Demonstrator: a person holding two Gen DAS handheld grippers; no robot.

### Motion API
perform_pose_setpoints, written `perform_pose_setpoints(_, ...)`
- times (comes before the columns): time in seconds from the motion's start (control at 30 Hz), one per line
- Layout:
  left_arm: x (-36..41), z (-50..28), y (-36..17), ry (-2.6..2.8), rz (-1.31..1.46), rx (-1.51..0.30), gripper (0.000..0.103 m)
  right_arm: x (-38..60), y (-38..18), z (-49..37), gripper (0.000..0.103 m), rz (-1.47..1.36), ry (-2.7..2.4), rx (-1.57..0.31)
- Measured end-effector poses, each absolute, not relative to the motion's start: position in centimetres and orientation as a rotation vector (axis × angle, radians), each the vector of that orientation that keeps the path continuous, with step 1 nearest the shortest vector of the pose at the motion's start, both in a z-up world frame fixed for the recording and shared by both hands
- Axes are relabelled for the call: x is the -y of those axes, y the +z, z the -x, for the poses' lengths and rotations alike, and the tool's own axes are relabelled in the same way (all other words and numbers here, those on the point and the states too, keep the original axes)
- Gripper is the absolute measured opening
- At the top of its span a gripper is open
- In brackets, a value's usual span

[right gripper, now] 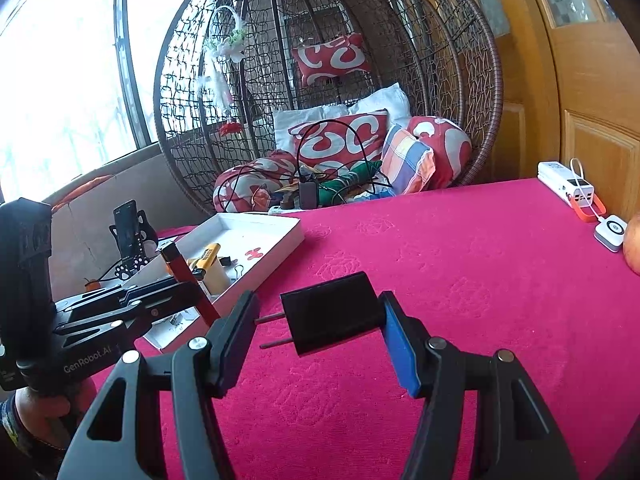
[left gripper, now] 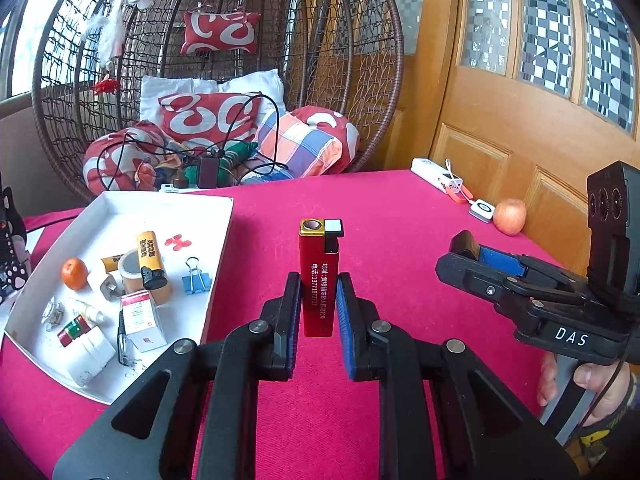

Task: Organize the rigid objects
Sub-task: 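Lift the red lighter with the left tool while the right tool carries the plug toward the tray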

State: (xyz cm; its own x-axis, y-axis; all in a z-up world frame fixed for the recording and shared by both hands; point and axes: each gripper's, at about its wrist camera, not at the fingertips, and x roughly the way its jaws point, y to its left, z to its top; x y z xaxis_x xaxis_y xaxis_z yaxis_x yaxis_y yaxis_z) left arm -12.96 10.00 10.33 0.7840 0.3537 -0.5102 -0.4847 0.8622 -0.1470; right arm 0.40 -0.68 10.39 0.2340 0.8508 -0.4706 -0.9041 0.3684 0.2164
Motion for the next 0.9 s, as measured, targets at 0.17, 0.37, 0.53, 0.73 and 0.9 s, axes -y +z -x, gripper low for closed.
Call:
perform_pose_setpoints(0.17, -10.4, 13.7, 10.5, 0.465, 0.283, -0.485, 0.017, 0.3, 10.5, 0.0, 0.061, 0.114, 1.220, -0.572)
perform_pose_setpoints(0.37, -10.9, 14.6, 10.8, 0.474, 0.283, -0.473, 0.017, -0.3, 11.0, 0.7, 0.061, 0.115, 1.234, -0.562)
perform_pose_setpoints(0.53, -11.4, 15.4, 11.0, 0.487, 0.295, -0.456, 0.017, -0.8, 11.0, 1.2, 0.061, 0.118, 1.247, -0.560)
perform_pose_setpoints(0.73, -11.8, 15.8, 11.2, 0.492, 0.302, -0.445, 0.017, -0.9, 10.9, 1.2, 0.061, 0.122, 1.256, -0.569)
perform_pose_setpoints(0.9, -12.1, 16.1, 11.3, 0.496, 0.302, -0.438, 0.017, -1.1, 10.8, 1.3, 0.061, 0.121, 1.260, -0.576)
